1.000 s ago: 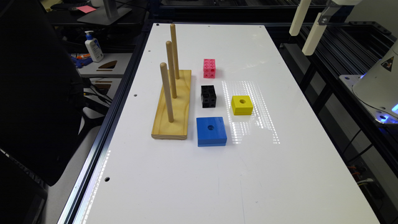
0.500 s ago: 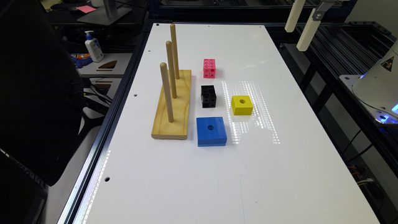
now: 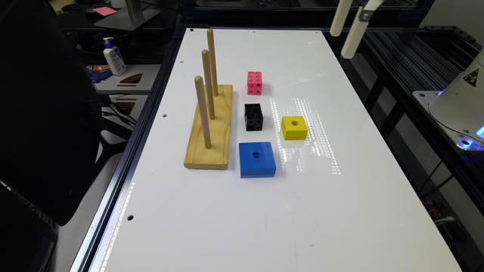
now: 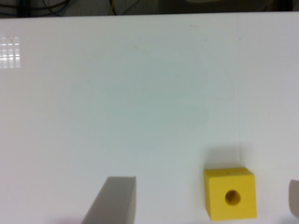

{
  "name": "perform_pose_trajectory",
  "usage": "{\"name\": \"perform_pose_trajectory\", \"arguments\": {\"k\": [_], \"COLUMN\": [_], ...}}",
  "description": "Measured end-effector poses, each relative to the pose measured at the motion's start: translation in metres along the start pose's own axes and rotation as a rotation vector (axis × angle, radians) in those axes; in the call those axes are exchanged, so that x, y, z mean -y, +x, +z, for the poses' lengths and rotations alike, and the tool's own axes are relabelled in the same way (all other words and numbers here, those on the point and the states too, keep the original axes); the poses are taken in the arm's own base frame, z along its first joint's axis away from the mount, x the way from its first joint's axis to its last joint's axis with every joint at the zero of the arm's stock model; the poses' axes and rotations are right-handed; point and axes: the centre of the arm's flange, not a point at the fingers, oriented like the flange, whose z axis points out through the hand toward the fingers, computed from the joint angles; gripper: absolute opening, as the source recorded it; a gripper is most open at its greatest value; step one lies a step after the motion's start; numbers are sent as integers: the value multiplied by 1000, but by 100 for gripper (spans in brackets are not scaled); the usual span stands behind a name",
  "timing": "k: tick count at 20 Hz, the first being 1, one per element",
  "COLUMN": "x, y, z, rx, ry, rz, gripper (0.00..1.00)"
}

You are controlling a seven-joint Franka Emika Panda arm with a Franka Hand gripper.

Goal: Pick up pink block.

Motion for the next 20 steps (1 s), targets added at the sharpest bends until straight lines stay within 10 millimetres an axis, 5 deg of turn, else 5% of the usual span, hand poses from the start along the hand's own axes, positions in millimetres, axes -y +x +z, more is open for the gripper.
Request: {"name": "perform_pose_trajectory", "arguments": {"k": [11,20], "x": [18,16], "y": [48,58], "z": [5,8], "rx": [17,18], "ry": [-7,-14], "rz": [-2,0], "gripper": [100,100]}}
